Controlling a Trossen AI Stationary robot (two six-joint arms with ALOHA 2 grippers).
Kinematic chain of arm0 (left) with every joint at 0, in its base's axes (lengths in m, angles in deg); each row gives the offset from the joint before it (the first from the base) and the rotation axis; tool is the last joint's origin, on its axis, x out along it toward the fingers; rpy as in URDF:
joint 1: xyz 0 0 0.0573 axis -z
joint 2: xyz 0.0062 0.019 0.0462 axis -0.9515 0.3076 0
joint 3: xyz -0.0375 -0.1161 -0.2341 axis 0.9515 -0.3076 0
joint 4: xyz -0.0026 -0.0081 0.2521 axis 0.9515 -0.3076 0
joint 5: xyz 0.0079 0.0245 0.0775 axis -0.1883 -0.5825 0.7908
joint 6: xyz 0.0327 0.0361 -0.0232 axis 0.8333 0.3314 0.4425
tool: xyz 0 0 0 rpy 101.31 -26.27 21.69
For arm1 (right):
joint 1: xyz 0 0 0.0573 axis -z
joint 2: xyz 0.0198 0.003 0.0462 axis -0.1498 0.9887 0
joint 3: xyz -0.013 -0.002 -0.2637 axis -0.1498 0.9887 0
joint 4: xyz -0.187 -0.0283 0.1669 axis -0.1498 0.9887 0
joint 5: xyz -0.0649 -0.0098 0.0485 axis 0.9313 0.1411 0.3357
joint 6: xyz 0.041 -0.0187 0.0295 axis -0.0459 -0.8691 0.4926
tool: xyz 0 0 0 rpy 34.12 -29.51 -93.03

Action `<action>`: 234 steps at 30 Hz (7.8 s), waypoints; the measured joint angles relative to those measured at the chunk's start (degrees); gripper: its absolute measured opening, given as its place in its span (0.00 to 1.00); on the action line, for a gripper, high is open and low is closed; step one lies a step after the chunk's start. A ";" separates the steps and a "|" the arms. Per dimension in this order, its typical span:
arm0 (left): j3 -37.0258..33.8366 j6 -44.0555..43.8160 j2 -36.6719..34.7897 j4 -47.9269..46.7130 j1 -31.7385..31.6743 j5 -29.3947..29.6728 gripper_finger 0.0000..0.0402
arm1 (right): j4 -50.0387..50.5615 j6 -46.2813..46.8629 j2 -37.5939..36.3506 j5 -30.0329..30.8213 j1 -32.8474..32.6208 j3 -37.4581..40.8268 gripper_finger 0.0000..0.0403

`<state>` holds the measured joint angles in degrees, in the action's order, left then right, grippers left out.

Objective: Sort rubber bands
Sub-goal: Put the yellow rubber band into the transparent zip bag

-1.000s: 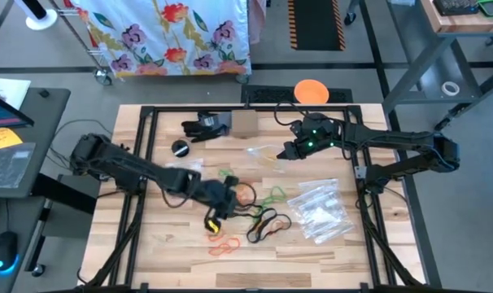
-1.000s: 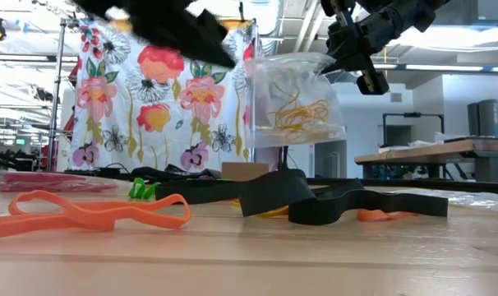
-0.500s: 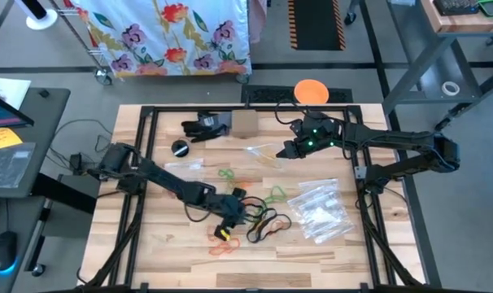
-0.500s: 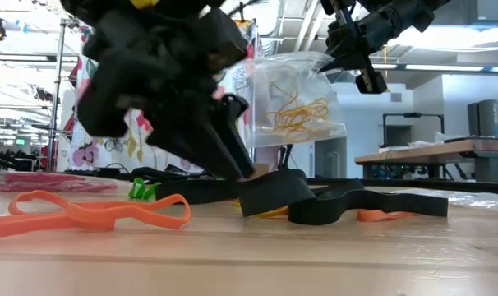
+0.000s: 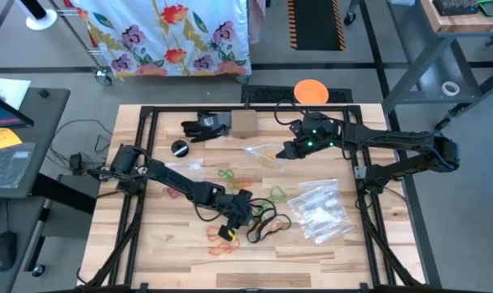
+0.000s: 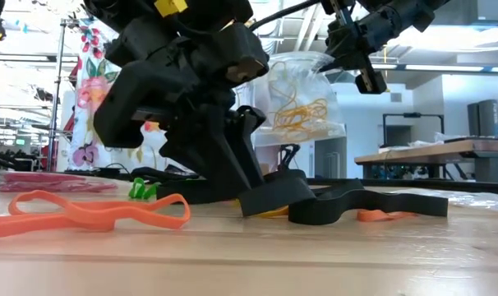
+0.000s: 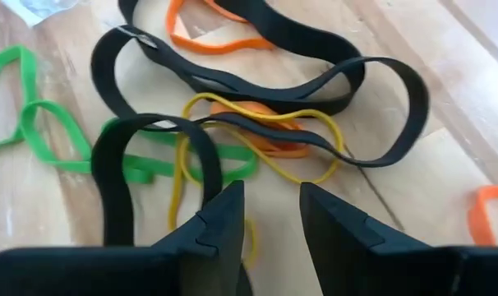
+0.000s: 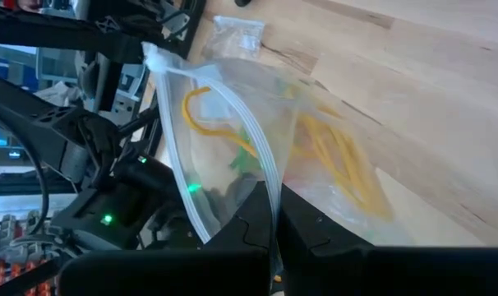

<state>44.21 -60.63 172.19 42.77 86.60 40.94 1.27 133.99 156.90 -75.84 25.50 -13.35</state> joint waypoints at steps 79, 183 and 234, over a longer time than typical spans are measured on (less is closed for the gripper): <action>13.69 -6.51 8.16 -14.14 2.27 14.40 0.16 | 0.85 -0.26 0.00 0.86 -0.39 0.00 0.00; 19.80 5.74 -22.21 -21.24 0.03 16.70 0.00 | 1.07 -0.39 -0.01 0.98 -0.39 0.01 0.00; 19.83 -10.90 -19.37 -5.12 -24.92 -5.82 0.00 | 0.74 -0.39 -0.01 1.29 -0.39 0.01 0.00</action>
<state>64.04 -71.53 152.83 37.65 61.67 35.12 2.01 133.60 156.89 -74.55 25.10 -13.33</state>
